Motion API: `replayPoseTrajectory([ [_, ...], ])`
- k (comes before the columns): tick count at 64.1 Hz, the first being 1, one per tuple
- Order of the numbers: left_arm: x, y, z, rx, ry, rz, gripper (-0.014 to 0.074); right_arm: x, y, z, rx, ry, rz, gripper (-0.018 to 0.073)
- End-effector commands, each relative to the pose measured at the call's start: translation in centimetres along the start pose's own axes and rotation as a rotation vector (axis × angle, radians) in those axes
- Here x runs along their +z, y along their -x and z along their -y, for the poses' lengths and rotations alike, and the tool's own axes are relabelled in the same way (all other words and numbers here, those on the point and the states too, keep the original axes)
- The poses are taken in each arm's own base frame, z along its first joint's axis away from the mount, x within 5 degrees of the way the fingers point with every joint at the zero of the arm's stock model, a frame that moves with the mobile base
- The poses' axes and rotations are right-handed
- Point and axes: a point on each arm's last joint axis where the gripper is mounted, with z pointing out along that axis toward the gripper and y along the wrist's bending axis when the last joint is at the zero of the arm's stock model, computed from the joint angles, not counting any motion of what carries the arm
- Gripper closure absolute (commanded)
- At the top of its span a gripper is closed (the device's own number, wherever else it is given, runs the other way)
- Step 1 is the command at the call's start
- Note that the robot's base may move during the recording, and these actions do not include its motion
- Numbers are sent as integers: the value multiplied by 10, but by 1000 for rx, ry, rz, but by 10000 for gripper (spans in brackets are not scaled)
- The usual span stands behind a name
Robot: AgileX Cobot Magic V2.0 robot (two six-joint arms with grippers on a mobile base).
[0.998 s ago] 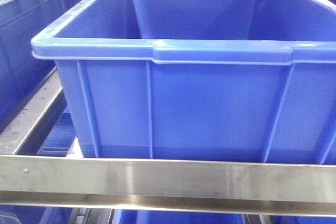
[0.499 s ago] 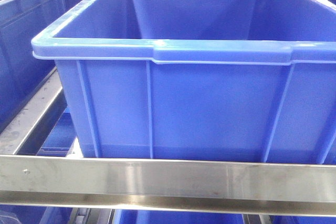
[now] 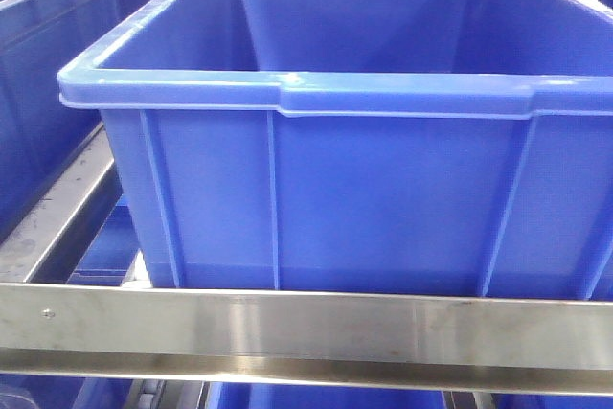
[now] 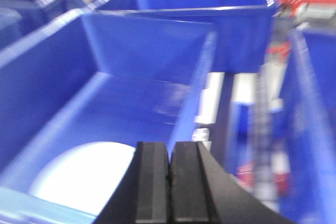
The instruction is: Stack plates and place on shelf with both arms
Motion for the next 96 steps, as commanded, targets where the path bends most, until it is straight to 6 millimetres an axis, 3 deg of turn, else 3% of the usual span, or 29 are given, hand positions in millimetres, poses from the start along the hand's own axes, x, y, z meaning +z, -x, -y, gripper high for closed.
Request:
replayPoseTrajectory([
  [1, -2, 18, -2, -23, 25, 104, 516, -5, 12, 3, -50, -45, 117, 510],
  [22, -2, 18, -2, -23, 25, 104, 516, -19, -39, 8, 48, -161, 176, 510],
  [39, -2, 18, -2, -23, 25, 104, 516, -14, -81, 8, 96, -159, 238, 510],
  [53, -2, 18, -2, -23, 25, 104, 516, -14, -102, 8, 95, -160, 239, 510],
  [96, -2, 18, -2, -23, 25, 104, 516, -13, -107, 8, 95, -161, 232, 510],
])
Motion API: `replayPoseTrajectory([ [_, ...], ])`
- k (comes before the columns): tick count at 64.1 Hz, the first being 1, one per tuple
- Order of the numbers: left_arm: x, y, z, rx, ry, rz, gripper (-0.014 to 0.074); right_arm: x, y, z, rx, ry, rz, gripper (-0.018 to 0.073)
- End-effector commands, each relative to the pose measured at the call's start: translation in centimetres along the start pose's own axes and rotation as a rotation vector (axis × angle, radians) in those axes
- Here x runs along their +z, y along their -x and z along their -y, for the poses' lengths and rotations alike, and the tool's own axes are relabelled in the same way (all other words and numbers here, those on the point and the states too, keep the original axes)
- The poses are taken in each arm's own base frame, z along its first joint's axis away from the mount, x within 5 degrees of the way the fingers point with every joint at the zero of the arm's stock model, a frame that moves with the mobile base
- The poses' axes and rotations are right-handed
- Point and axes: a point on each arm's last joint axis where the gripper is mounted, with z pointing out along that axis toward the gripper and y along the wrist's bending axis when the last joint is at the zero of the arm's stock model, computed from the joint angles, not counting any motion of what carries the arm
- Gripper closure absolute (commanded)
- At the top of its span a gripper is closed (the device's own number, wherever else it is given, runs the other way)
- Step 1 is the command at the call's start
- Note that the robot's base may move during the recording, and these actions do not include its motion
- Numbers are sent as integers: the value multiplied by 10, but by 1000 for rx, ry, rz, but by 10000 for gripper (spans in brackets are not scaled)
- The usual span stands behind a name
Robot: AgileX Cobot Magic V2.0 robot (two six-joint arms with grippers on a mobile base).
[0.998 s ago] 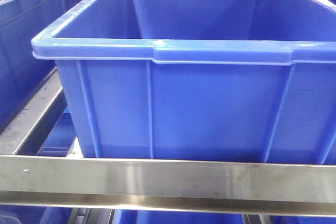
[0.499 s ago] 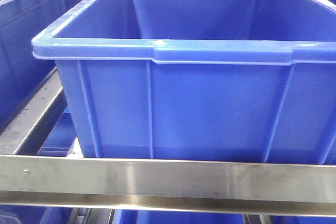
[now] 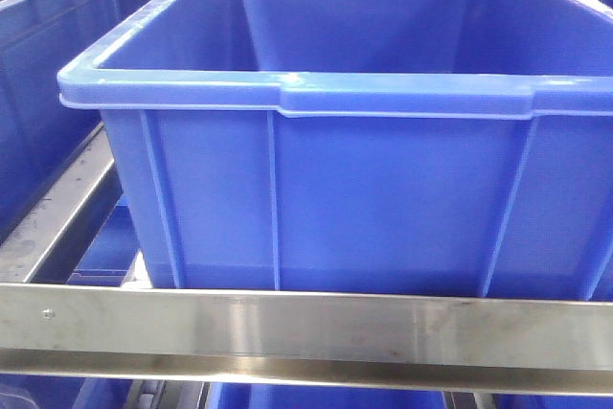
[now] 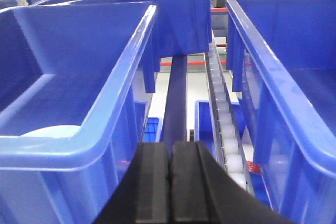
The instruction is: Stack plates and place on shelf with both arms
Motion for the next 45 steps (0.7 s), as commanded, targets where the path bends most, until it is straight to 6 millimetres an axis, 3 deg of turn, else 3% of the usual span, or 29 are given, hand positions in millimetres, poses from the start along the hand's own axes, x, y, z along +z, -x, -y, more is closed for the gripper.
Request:
replayPoseTrajectory([
  [1, -2, 18, -2, -23, 25, 104, 516, -2, 10, 0, -10, 3, 115, 510],
  [45, -2, 17, -3, -16, 32, 117, 516, -2, 10, 0, -10, 3, 115, 510],
])
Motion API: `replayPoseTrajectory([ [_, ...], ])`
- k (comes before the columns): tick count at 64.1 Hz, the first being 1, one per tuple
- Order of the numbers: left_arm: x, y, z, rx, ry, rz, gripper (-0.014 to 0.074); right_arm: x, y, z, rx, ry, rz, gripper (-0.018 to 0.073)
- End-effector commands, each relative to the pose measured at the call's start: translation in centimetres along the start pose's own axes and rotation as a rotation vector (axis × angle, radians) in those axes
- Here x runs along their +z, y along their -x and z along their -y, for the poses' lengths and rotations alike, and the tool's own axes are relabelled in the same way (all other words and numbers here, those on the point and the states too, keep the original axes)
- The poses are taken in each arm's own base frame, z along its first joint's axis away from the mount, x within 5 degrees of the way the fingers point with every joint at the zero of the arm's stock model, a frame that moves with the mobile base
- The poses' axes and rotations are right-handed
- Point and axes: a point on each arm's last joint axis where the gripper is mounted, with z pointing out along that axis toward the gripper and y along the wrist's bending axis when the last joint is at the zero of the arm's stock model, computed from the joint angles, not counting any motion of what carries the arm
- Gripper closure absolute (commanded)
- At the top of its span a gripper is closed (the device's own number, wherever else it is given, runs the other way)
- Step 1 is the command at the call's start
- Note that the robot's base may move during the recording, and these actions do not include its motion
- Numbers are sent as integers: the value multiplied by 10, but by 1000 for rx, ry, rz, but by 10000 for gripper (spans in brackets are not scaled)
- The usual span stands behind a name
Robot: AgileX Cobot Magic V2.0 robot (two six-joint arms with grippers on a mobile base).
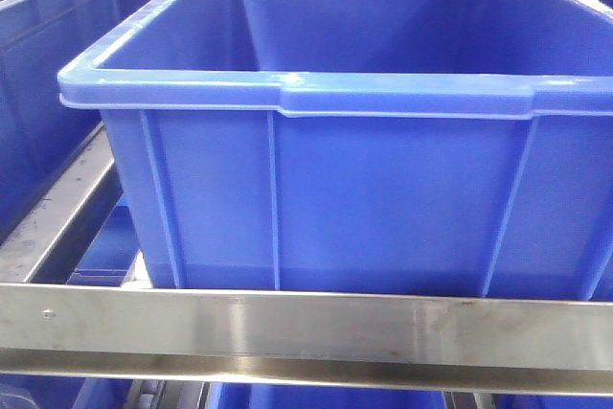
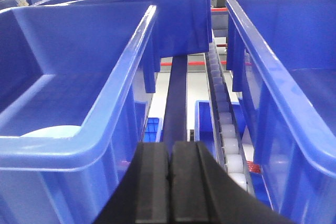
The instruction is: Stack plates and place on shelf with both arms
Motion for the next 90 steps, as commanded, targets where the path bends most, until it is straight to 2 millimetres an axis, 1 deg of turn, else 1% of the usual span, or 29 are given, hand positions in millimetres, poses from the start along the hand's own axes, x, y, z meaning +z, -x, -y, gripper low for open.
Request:
replayPoseTrajectory([
  [1, -2, 17, -3, -9, 40, 133, 516, -2, 10, 0, -14, 3, 115, 510],
  [5, -2, 14, -6, 52, 68, 178, 516, -2, 10, 0, -14, 3, 115, 510],
  [8, -3, 8, -7, 83, 87, 217, 516, -2, 10, 0, -14, 3, 115, 510],
  [14, -6, -12, -9, 99, 111, 265, 516, -2, 10, 0, -14, 3, 115, 510],
  [18, -6, -27, -9, 99, 110, 245, 516, -2, 10, 0, -14, 3, 115, 510],
  [23, -7, -41, -9, 99, 109, 232, 516, -2, 10, 0, -14, 3, 115, 510],
  [30, -10, -53, -9, 99, 107, 237, 516, -2, 10, 0, -14, 3, 115, 510],
  [31, -10, -55, -8, 98, 98, 213, 516, -2, 10, 0, -14, 3, 115, 510],
  [34, -13, -57, -8, 99, 91, 212, 516, -2, 10, 0, -14, 3, 115, 510],
  [41, -12, -59, -7, 99, 88, 180, 516, -2, 10, 0, -14, 3, 115, 510],
  [90, -13, -58, -8, 99, 92, 195, 516, -2, 9, 0, -14, 3, 113, 510],
])
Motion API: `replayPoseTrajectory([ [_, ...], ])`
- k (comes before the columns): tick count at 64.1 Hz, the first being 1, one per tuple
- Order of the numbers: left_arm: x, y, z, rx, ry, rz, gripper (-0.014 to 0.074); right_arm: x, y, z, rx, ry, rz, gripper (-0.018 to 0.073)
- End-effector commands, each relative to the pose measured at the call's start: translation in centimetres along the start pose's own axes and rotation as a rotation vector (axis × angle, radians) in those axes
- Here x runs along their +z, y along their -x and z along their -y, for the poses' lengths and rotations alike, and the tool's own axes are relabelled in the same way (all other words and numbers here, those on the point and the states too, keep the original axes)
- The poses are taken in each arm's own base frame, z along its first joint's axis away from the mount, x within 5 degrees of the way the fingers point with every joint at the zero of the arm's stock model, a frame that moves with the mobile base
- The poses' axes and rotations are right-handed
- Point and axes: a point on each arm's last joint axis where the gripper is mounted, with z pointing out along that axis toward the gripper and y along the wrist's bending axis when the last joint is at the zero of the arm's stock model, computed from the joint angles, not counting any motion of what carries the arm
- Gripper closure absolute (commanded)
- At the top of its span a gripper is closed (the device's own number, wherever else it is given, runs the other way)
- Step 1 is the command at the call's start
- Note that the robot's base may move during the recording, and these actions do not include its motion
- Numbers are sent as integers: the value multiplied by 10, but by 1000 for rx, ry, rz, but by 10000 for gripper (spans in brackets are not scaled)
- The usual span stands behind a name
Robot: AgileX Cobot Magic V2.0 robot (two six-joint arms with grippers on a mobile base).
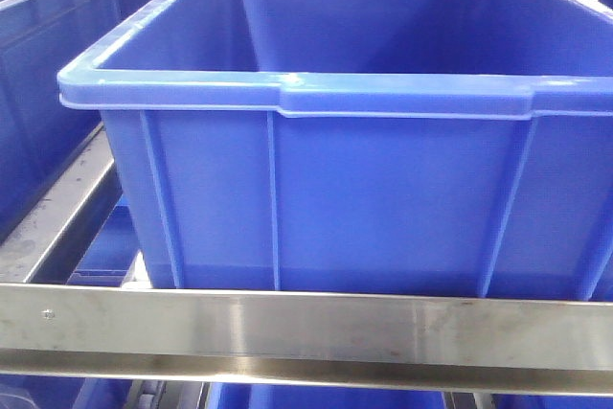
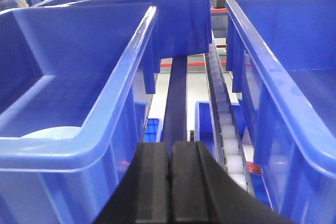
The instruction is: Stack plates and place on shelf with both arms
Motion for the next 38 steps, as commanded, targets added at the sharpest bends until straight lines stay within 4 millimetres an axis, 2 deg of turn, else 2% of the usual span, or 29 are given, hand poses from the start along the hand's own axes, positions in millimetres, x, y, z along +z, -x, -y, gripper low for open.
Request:
replayPoseTrajectory([
  [1, -2, 7, -3, -7, 29, 98, 516, -2, 9, 0, -12, 3, 106, 510],
  [38, -2, 7, -3, -7, 29, 98, 516, -2, 9, 0, -12, 3, 106, 510],
])
